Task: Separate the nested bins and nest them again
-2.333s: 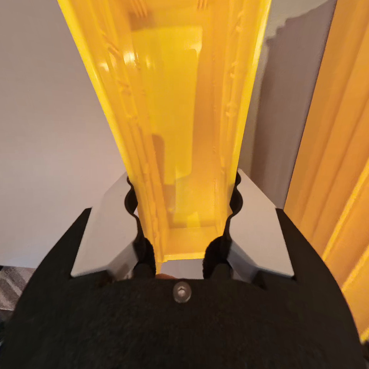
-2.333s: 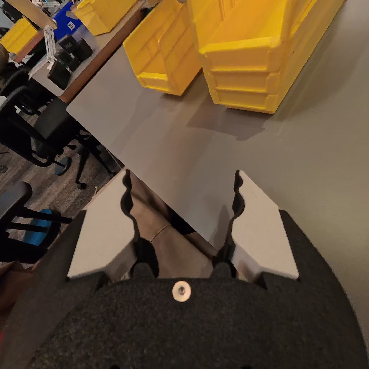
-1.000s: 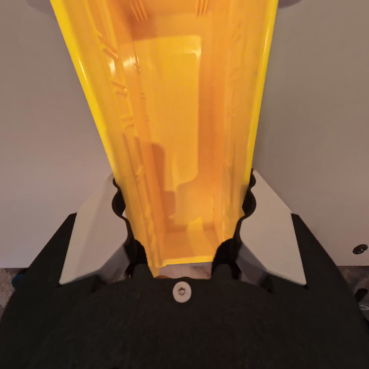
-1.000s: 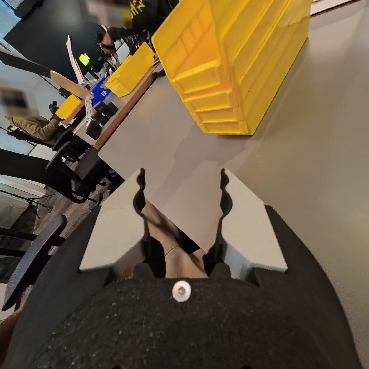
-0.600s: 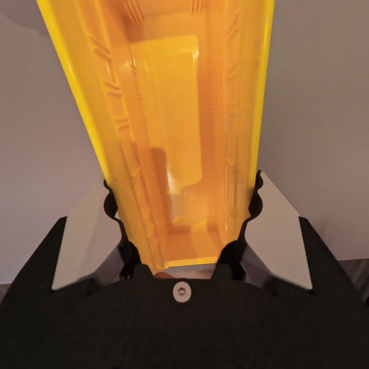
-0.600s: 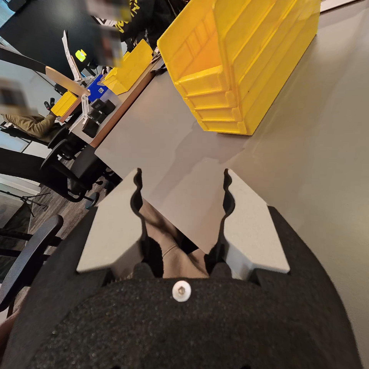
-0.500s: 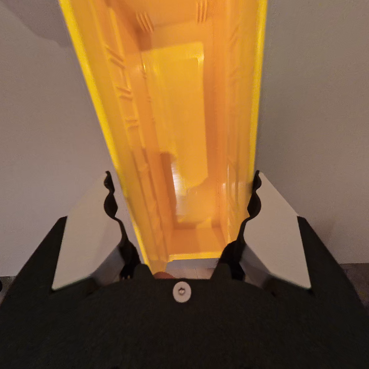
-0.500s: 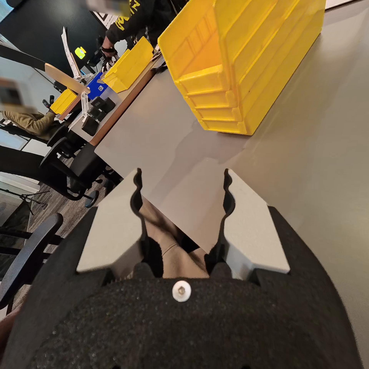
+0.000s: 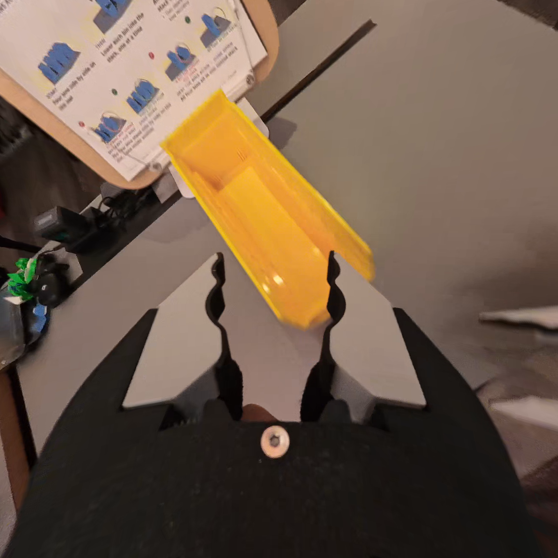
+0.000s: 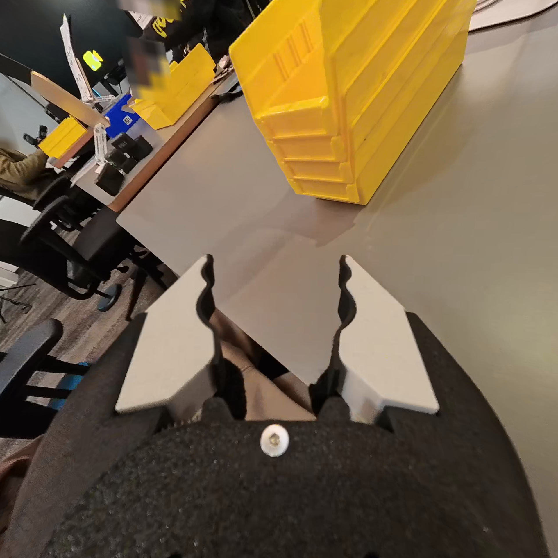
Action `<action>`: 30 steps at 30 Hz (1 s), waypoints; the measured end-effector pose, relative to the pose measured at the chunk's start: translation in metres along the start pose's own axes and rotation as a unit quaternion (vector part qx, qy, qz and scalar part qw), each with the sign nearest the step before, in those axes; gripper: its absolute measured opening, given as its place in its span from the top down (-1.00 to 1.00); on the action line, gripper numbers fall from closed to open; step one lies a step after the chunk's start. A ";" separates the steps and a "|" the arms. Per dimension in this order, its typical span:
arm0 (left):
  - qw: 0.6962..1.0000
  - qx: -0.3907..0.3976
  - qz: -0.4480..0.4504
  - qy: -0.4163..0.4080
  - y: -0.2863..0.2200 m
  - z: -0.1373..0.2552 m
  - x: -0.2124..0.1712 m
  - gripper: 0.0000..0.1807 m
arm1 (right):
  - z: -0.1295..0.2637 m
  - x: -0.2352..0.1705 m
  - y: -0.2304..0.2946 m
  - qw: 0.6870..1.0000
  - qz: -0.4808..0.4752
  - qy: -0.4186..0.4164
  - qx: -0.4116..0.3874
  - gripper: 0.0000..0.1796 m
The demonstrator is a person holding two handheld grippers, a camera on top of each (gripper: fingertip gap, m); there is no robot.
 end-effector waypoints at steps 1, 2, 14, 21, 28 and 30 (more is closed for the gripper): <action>1.000 0.003 -0.001 -0.016 -0.011 0.009 -0.029 0.21 | -0.001 -0.001 0.000 1.000 0.001 0.003 -0.004 0.08; 0.999 -0.002 0.006 -0.031 -0.022 0.017 -0.060 0.20 | -0.003 -0.002 -0.001 1.000 0.002 0.007 -0.006 0.08; 0.963 0.088 0.169 -0.191 -0.035 0.053 -0.291 0.37 | -0.005 0.001 0.018 0.989 0.097 -0.040 -0.105 0.10; 0.964 0.102 0.141 -0.200 -0.034 0.050 -0.285 0.48 | 0.003 0.009 0.006 0.968 0.128 -0.096 -0.195 0.21; 0.956 -0.032 0.200 -0.212 -0.049 0.044 -0.275 0.55 | -0.009 -0.015 0.007 0.964 0.154 -0.038 -0.214 0.19; 0.956 -0.025 0.200 -0.212 -0.047 0.043 -0.274 0.56 | -0.012 -0.024 0.012 0.968 0.151 -0.020 -0.201 0.09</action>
Point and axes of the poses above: each gripper's, where its closed fingertips meet, z back along the fingers, x out of its top, y = z × x across the jaws, the point moved 7 cm from there along z, back along the fingers, and after that the axes turned 3 degrees about y, right-handed, at the moved point
